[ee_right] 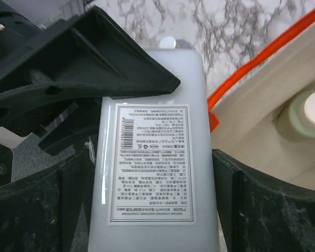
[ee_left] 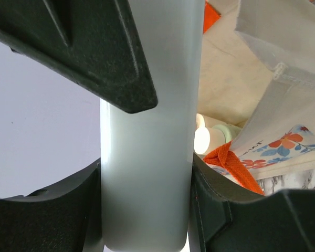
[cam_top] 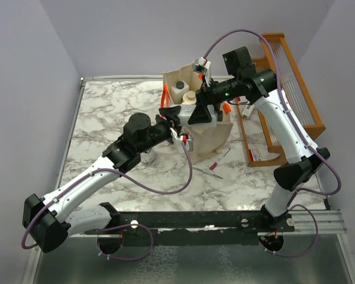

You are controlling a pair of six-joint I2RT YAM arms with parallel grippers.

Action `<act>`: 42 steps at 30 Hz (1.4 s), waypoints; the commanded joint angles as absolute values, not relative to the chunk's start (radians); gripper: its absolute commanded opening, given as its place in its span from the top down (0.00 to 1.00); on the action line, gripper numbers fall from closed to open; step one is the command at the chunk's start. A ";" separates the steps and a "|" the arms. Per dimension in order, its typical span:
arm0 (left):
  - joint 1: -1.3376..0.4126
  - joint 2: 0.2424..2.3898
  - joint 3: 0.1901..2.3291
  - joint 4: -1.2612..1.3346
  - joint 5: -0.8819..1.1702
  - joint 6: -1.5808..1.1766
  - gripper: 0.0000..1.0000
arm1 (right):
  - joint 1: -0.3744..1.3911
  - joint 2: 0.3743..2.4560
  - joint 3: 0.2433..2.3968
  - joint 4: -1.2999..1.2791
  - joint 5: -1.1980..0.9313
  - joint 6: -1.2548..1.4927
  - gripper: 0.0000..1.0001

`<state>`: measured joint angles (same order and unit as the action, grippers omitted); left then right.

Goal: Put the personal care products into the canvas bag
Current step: Adjust the care product in the canvas bag.

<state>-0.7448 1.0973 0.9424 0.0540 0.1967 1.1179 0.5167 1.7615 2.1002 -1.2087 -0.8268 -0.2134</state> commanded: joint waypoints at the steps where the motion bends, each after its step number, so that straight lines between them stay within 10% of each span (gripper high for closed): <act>1: -0.712 1.059 0.958 0.249 0.134 0.978 1.00 | 0.518 1.707 2.149 -1.077 -0.885 -0.173 0.05; 42: -0.637 1.046 0.971 0.382 0.227 0.875 1.00 | 0.322 1.556 1.812 -0.767 -1.009 0.126 0.00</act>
<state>-0.6407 1.0790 0.8860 0.1932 0.1955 0.9073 0.3222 1.5772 1.8301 -0.8440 -0.9596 0.0990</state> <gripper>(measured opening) 0.504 0.998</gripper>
